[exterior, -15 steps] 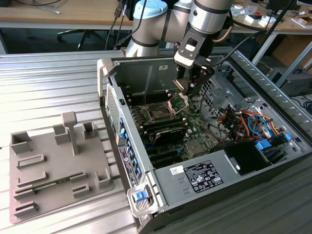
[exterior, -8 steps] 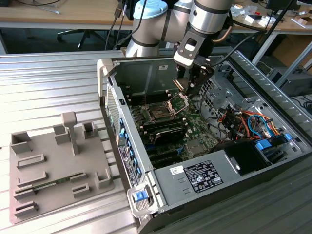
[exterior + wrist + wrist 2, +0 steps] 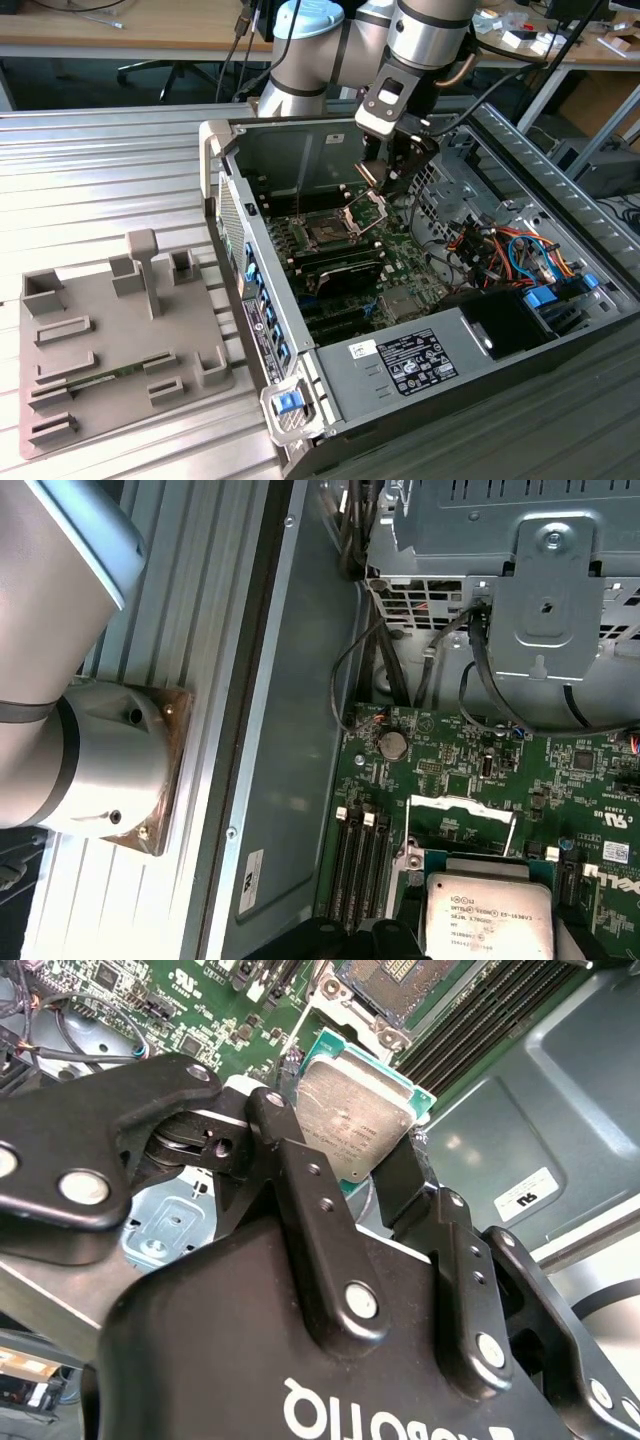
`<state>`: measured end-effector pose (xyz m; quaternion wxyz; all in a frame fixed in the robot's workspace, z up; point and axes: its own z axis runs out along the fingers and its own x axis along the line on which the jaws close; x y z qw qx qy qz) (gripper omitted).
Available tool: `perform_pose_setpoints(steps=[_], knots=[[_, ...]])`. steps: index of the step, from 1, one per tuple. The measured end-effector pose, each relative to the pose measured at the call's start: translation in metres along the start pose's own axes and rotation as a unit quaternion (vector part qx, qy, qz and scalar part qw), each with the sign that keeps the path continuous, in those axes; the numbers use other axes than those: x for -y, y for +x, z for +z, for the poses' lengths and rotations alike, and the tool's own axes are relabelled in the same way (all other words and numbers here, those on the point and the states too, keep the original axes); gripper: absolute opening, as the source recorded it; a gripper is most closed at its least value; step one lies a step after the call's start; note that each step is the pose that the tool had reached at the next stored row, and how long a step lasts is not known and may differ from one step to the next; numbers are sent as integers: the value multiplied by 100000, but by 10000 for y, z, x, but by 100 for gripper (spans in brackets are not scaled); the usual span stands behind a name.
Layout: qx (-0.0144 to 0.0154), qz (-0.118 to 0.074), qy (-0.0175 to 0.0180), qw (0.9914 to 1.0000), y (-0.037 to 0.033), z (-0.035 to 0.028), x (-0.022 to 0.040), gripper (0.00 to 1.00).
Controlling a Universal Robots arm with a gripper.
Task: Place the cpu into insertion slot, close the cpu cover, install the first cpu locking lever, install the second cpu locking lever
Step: 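Place the cpu into insertion slot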
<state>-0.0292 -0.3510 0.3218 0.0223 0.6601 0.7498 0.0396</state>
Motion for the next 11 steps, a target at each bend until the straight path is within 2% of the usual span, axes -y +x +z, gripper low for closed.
perform_pose_setpoints(steps=[11], knots=[[83, 959, -18, 99995, 0, 1, 0, 55]])
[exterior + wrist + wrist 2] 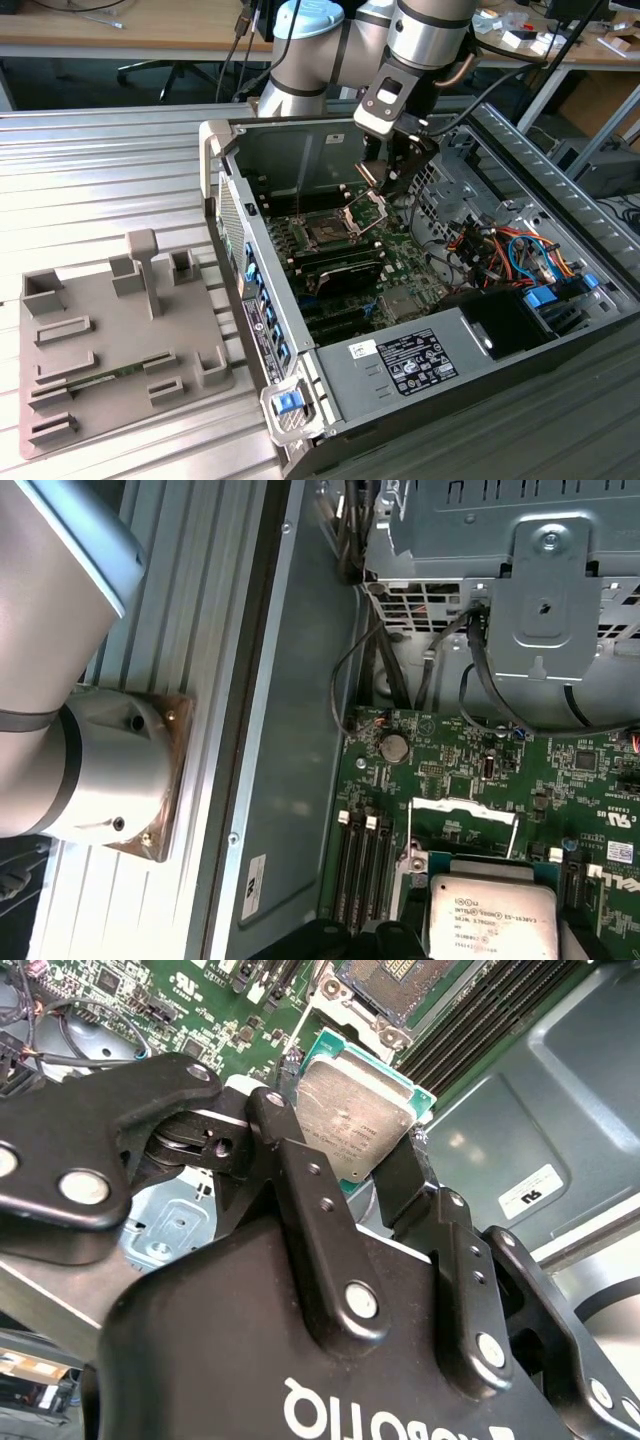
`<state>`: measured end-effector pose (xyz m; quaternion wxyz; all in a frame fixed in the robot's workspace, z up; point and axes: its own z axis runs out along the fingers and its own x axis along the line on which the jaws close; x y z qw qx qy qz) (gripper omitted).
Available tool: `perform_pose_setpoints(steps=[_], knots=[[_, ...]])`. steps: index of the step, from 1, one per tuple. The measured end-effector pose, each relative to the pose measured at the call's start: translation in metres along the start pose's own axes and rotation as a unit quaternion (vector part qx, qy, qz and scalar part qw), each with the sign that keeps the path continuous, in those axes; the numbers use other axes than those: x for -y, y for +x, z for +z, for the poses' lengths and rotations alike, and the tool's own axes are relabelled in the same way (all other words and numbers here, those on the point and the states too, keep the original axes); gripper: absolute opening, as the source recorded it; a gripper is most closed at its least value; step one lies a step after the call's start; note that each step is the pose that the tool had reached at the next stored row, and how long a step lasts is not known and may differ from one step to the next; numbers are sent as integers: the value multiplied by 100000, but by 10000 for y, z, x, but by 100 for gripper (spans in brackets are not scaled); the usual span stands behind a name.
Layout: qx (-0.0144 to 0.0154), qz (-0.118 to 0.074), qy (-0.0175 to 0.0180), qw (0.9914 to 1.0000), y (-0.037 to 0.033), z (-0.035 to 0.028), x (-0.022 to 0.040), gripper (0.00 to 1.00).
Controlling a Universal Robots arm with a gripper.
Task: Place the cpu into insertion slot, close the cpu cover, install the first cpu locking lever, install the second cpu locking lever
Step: 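Place the cpu into insertion slot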
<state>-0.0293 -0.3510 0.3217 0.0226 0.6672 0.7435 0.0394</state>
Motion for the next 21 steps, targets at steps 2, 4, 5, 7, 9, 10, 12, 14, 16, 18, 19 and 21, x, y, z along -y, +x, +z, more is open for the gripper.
perform_pose_setpoints(steps=[2, 4, 5, 7, 9, 10, 12, 14, 16, 18, 19, 21], knots=[[23, 225, -2, 100000, 0, 0, 0, 55], [38, 419, -9, 99999, 0, 0, 0, 55], [46, 527, -12, 99999, 0, 1, 0, 55], [61, 663, -11, 99998, 0, 1, 0, 55], [73, 810, -14, 99997, 0, 1, 0, 55], [81, 889, -16, 99996, 0, 1, 0, 55], [91, 1014, -20, 99995, 0, 1, 0, 55], [102, 1139, -21, 99993, 0, 1, 0, 55], [113, 1262, -23, 99992, 0, 1, 0, 55], [126, 1414, -25, 99990, 0, 2, 0, 55], [131, 1471, -25, 99989, 0, 2, 0, 55], [149, 1690, -32, 99986, 0, 2, 0, 55]])
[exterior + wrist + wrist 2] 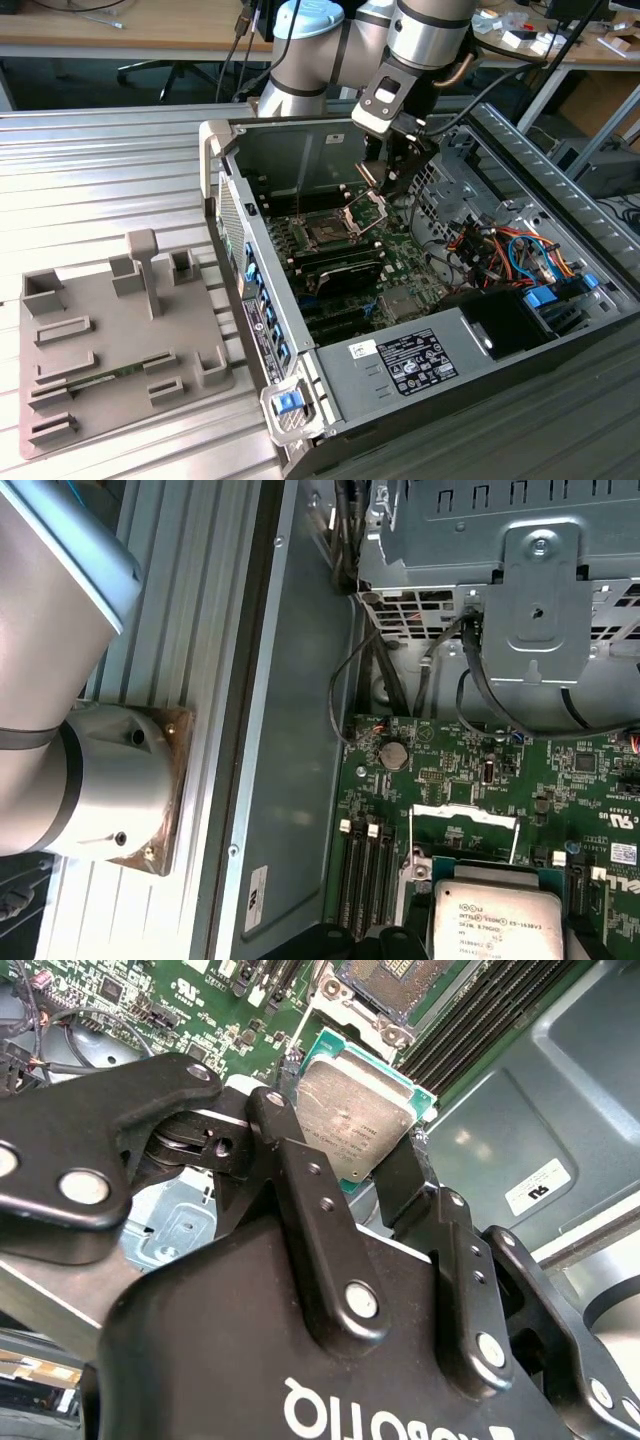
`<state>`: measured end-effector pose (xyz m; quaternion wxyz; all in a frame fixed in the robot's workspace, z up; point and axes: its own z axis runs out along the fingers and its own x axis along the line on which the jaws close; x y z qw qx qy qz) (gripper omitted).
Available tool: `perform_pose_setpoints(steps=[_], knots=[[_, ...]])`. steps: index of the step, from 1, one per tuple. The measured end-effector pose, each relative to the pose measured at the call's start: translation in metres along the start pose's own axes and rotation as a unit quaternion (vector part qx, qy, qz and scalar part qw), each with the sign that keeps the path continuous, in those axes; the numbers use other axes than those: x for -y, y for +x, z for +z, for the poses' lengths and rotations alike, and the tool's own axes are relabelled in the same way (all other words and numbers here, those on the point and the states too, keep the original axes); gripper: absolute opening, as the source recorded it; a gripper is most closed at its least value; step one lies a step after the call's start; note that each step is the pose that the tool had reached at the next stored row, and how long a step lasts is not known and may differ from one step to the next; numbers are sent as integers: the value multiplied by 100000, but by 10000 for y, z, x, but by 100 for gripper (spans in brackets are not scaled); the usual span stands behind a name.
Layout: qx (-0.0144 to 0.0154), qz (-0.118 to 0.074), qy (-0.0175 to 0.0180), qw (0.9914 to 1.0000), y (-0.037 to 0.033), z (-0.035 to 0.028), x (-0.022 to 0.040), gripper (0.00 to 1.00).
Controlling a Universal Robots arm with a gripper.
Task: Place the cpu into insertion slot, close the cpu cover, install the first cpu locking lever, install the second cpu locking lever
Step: 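Place the cpu into insertion slot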
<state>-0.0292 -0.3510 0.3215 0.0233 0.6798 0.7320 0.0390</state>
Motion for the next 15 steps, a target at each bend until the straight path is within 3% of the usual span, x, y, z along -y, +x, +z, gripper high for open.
perform_pose_setpoints(steps=[4, 15], knots=[[116, 1288, -23, 99992, 0, 1, 0, 55], [185, 2058, -39, 99979, 0, 2, 0, 55]])
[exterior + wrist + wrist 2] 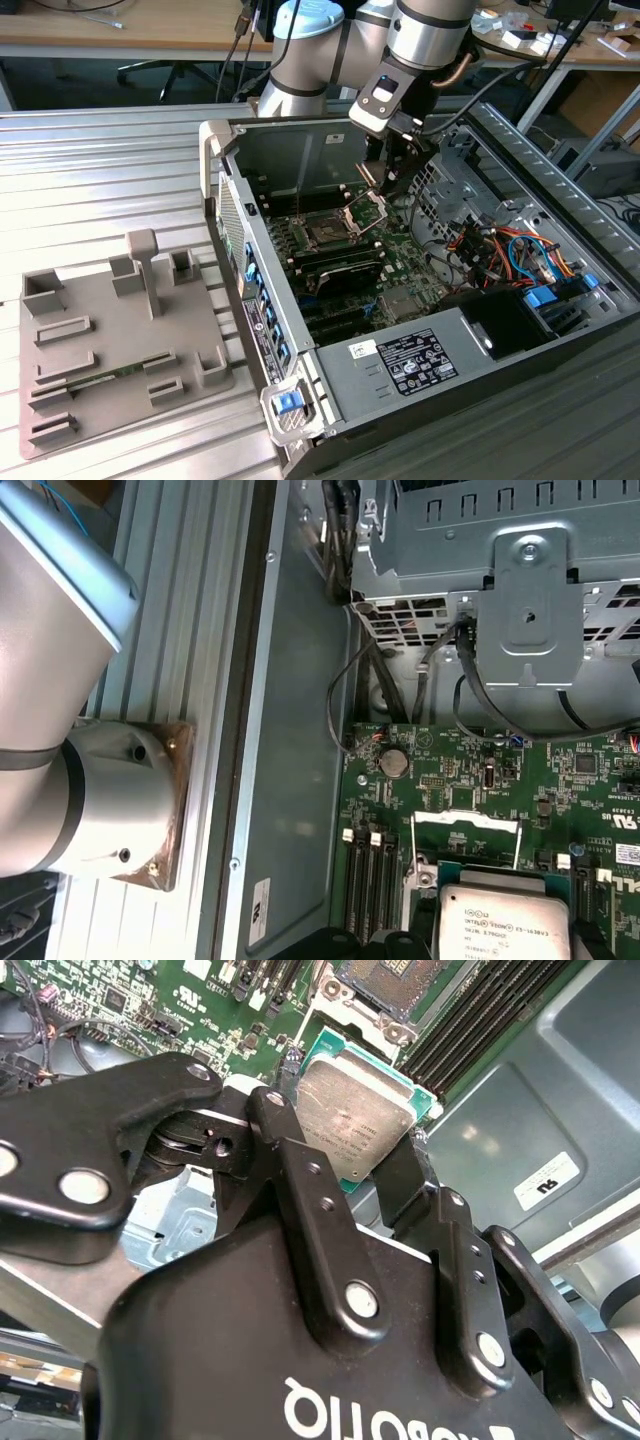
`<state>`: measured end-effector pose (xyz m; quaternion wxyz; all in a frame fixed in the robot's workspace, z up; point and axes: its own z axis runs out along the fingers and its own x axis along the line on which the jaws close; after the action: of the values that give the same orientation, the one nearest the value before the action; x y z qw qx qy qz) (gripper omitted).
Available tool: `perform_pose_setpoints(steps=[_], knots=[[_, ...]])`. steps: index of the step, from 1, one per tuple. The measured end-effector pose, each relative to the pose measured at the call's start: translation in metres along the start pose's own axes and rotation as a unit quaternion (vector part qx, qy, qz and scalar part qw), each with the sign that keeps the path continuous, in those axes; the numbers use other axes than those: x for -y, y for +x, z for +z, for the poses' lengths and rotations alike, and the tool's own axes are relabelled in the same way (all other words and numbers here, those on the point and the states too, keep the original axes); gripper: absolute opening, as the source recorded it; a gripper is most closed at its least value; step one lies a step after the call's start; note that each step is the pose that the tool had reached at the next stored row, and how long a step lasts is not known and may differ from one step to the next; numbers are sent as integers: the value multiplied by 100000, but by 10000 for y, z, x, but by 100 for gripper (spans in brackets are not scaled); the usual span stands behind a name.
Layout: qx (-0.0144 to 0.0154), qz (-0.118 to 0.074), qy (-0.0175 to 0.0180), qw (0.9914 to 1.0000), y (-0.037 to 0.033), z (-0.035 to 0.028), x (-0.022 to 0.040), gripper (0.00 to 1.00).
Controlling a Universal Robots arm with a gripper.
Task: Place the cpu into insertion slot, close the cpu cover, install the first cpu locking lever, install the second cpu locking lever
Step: 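Place the cpu into insertion slot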
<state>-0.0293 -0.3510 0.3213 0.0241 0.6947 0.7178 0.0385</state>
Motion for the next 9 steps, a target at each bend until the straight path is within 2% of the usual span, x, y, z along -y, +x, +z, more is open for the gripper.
perform_pose_setpoints(steps=[9], knots=[[35, 389, -6, 99999, 0, 0, 0, 55]])
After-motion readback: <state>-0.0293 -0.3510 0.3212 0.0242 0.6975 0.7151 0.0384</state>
